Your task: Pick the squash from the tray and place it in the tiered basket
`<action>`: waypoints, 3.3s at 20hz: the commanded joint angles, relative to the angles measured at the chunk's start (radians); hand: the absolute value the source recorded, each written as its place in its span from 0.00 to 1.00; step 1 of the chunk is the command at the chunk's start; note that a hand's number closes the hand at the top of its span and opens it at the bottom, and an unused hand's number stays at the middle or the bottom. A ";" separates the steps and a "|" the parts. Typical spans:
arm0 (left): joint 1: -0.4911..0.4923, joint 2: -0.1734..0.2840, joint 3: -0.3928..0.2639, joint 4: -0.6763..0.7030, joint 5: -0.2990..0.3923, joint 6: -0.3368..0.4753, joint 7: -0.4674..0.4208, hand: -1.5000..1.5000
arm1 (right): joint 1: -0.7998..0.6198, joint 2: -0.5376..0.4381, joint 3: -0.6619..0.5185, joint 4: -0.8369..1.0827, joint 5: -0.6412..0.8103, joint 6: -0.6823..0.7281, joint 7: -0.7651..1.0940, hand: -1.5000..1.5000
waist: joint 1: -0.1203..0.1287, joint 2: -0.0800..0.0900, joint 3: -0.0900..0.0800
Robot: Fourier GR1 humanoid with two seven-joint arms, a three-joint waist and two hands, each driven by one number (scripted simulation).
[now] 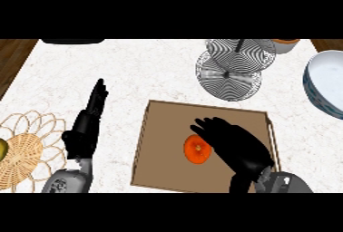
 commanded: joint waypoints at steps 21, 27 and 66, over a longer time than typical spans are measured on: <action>-0.021 -0.071 0.041 0.008 -0.060 -0.026 0.019 0.50 | -0.047 0.195 -0.034 0.287 0.189 -0.082 -0.105 0.00 | 0.000 0.000 0.000; 0.017 -0.024 0.072 -0.062 -0.033 -0.094 0.050 0.50 | 0.041 0.176 -0.046 0.244 0.193 -0.085 -0.135 0.00 | 0.000 -0.001 0.000; -0.028 -0.039 0.096 -0.022 -0.049 -0.096 0.057 0.50 | -0.492 0.249 0.005 0.334 0.326 -0.171 0.894 1.00 | 0.001 -0.007 -0.001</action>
